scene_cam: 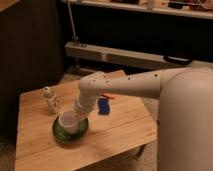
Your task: Place the ceramic cup in the ceramic bowl
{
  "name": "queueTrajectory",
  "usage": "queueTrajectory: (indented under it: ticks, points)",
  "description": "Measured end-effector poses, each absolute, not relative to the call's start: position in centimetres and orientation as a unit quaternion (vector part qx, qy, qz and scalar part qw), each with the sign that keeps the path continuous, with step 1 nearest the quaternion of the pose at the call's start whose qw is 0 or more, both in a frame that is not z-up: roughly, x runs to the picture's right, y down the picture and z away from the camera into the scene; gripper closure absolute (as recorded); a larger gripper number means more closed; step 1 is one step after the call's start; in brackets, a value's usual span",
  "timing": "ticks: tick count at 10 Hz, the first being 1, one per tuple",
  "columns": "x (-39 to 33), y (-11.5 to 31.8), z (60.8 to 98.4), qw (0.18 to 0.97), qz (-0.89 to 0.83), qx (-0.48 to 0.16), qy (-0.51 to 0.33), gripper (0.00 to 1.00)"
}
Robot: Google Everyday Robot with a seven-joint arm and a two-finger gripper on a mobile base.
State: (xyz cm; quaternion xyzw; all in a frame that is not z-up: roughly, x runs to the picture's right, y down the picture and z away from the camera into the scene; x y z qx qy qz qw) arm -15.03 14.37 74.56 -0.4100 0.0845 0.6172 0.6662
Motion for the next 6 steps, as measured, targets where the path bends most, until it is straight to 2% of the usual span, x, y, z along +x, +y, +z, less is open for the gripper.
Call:
queueTrajectory:
  ticks: [3,6]
  points:
    - [-16.2,14.8,74.7,0.678,0.612,-0.398,0.093,0.22]
    - [-16.3,14.8,74.9,0.677,0.617,-0.389,0.098,0.2]
